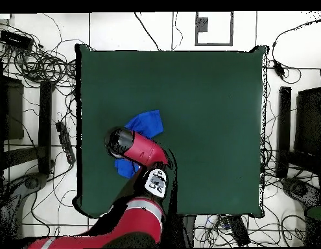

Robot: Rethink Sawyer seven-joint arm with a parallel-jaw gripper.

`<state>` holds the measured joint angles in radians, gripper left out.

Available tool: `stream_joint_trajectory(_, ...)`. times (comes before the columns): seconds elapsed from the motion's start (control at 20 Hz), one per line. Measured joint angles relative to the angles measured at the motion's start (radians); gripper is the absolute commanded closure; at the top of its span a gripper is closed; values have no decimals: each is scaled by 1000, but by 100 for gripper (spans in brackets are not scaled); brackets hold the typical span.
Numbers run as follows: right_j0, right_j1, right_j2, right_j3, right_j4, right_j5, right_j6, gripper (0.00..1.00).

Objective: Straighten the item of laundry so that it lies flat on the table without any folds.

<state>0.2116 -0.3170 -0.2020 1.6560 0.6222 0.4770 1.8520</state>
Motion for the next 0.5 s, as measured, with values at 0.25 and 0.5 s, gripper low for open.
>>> stream_joint_trajectory(0.25, 16, 1, -12, 0, 0, -9, 11, 100)
stream_joint_trajectory(0.5, 16, -3, -11, 5, 0, -15, 14, 100)
